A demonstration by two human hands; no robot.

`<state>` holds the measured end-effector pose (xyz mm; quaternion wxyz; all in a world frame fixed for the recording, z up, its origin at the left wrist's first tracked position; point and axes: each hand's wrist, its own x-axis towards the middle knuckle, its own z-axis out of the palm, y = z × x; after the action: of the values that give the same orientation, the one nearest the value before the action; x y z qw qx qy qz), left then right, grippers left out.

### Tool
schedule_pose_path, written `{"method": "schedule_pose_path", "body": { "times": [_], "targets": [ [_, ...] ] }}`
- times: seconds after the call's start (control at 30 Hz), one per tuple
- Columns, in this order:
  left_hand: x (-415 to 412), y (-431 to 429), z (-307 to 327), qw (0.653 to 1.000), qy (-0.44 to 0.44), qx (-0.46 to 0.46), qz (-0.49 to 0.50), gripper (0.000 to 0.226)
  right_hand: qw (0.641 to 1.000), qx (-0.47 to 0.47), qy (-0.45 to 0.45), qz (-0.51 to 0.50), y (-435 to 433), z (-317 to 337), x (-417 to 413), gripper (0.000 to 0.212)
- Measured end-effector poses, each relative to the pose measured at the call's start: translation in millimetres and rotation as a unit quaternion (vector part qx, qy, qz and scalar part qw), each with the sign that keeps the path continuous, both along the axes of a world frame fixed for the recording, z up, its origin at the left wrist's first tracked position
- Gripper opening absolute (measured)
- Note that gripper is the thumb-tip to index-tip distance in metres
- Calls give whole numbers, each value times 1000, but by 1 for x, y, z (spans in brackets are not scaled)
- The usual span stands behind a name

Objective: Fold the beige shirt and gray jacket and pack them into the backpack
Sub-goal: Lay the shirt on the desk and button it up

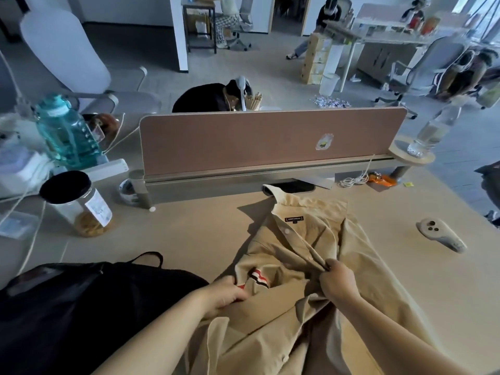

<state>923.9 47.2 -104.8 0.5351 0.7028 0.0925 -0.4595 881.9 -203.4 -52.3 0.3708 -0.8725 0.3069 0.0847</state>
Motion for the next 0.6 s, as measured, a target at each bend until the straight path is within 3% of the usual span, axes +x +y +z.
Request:
{"method": "schedule_pose_path", "body": {
  "times": [0.07, 0.17, 0.27, 0.37, 0.47, 0.53, 0.6],
  "targets": [
    [10, 3, 23, 996, 29, -62, 63, 42, 999, 20, -41, -27, -9, 7, 8, 27],
    [28, 17, 72, 987, -8, -138, 85, 40, 991, 67, -109, -25, -18, 20, 23, 17],
    [47, 36, 120, 970, -50, -205, 123, 17, 978, 127, -164, -28, -14, 37, 34, 15],
    [65, 59, 157, 954, -88, -217, 187, 27, 967, 156, -202, -21, -6, 50, 39, 6],
    [78, 85, 176, 947, -154, -157, 236, 28, 970, 135, -200, 19, 3, 56, 40, 2],
    [82, 102, 182, 935, -296, 7, 196, 27, 973, 110, -199, 29, 10, 58, 43, 3],
    [81, 112, 187, 853, -449, 215, 160, 24, 974, 92, -204, 19, 18, 59, 47, 5]
  ]
}}
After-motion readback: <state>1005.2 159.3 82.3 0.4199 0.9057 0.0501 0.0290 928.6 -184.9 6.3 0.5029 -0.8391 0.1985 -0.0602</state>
